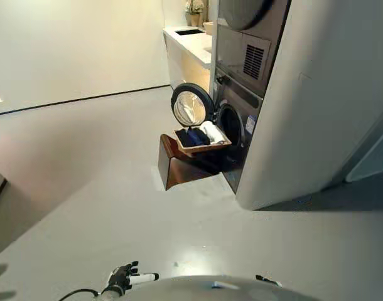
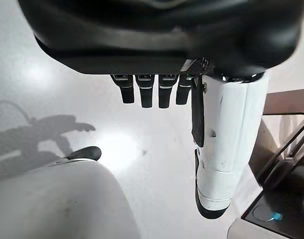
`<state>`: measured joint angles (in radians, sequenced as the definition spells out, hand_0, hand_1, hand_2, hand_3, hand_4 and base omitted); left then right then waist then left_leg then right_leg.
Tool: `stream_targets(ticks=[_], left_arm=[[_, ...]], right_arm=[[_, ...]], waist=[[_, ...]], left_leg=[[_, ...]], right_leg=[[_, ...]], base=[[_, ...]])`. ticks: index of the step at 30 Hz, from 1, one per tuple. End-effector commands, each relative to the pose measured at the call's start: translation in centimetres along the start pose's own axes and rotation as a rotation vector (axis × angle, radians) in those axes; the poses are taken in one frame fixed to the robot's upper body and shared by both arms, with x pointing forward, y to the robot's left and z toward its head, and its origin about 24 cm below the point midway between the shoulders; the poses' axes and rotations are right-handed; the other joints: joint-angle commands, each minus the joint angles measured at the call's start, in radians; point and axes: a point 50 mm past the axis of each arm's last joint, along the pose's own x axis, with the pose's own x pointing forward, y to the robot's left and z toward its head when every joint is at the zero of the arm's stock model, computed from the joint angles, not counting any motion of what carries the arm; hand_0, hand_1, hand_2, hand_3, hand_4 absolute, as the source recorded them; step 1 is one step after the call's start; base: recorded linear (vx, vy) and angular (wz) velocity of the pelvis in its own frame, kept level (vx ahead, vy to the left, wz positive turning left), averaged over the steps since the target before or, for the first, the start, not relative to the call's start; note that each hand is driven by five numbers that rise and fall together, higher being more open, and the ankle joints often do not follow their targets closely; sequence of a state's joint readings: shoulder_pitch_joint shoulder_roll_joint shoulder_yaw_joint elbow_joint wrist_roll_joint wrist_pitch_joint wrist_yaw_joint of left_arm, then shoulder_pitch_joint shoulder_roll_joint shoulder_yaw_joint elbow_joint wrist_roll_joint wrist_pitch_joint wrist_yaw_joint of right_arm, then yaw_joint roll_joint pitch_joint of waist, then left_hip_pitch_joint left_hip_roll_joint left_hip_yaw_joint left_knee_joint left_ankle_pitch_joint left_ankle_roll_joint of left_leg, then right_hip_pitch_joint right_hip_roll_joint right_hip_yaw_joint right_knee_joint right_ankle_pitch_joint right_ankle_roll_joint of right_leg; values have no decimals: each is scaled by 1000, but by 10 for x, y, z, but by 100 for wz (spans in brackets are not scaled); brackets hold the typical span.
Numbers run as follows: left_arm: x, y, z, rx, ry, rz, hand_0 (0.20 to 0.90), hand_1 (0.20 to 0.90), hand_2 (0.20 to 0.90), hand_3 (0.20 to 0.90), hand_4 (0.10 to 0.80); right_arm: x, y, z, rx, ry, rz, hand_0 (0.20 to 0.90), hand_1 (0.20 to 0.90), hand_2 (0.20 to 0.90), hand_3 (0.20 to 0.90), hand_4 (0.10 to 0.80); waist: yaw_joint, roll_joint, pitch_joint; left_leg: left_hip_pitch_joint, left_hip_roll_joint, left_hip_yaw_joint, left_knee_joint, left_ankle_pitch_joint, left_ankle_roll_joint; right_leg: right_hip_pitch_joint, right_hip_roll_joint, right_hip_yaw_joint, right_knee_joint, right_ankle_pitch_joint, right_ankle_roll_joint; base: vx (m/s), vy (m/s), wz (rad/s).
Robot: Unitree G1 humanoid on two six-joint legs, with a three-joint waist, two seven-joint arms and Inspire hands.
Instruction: Pick up the clothes and place them into the washing machine
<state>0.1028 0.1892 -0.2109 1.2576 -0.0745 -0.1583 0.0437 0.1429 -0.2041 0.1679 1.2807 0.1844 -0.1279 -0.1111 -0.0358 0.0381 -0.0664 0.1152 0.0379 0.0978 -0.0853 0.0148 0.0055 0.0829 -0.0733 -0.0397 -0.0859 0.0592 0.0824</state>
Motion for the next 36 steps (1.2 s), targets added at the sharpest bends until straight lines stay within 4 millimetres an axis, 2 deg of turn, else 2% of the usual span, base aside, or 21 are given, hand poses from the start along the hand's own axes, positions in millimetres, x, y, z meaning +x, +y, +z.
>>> stream_targets(ticks=[1, 5, 18, 22, 29, 34, 36], left_arm=[[7, -11, 29, -28, -74, -20, 900, 900, 900, 900, 800], [7, -11, 32, -30, -88, -14, 900, 900, 900, 900, 800], [6, -15, 24, -57, -43, -43, 900, 900, 900, 900, 800], [7, -15, 27, -53, -53, -36, 900, 900, 900, 900, 800], [9, -2, 41, -76, -105, 36, 900, 900, 900, 900, 800], [10, 5, 52, -84, -139, 61, 900, 900, 900, 900, 800], [10, 5, 53, -80, -139, 64, 900, 900, 900, 900, 800]], right_arm=[[7, -2, 36, -37, -76, -19, 900, 900, 900, 900, 800], [7, -2, 36, -34, -78, -21, 900, 900, 900, 900, 800], [7, -1, 34, -4, -58, -10, 900, 900, 900, 900, 800], [8, -1, 35, -4, -60, -14, 900, 900, 900, 900, 800], [9, -3, 49, 6, -97, -37, 900, 900, 900, 900, 800], [10, -1, 62, 18, -137, -36, 900, 900, 900, 900, 800], [9, 0, 61, 11, -135, -34, 900, 900, 900, 900, 800]], waist=[[19, -50, 13], [17, -50, 12], [17, -53, 15], [20, -55, 19], [25, -65, 53], [29, -69, 60], [30, -69, 59]], left_leg=[[0, -76, -70, -2, -72, -1], [3, -75, -71, -2, -73, -1], [5, -73, -75, -2, -75, -1], [5, -74, -79, -2, -75, 1], [-35, -84, -86, 31, -81, 23], [-66, -91, -84, 43, -77, 29], [-62, -94, -84, 37, -78, 31]], right_leg=[[35, 26, 16, -1, -68, 3], [37, 26, 17, -1, -69, 3], [41, 28, 15, -1, -74, 1], [40, 27, 12, -1, -74, 0], [-9, 14, 28, 50, -68, 2], [-42, 9, 36, 74, -71, 5], [-39, 6, 37, 68, -71, 7]], base=[[0, 0, 0], [0, 0, 0], [0, 0, 0], [0, 0, 0], [-20, 17, -1], [-3, 38, -8], [36, 50, -2]])
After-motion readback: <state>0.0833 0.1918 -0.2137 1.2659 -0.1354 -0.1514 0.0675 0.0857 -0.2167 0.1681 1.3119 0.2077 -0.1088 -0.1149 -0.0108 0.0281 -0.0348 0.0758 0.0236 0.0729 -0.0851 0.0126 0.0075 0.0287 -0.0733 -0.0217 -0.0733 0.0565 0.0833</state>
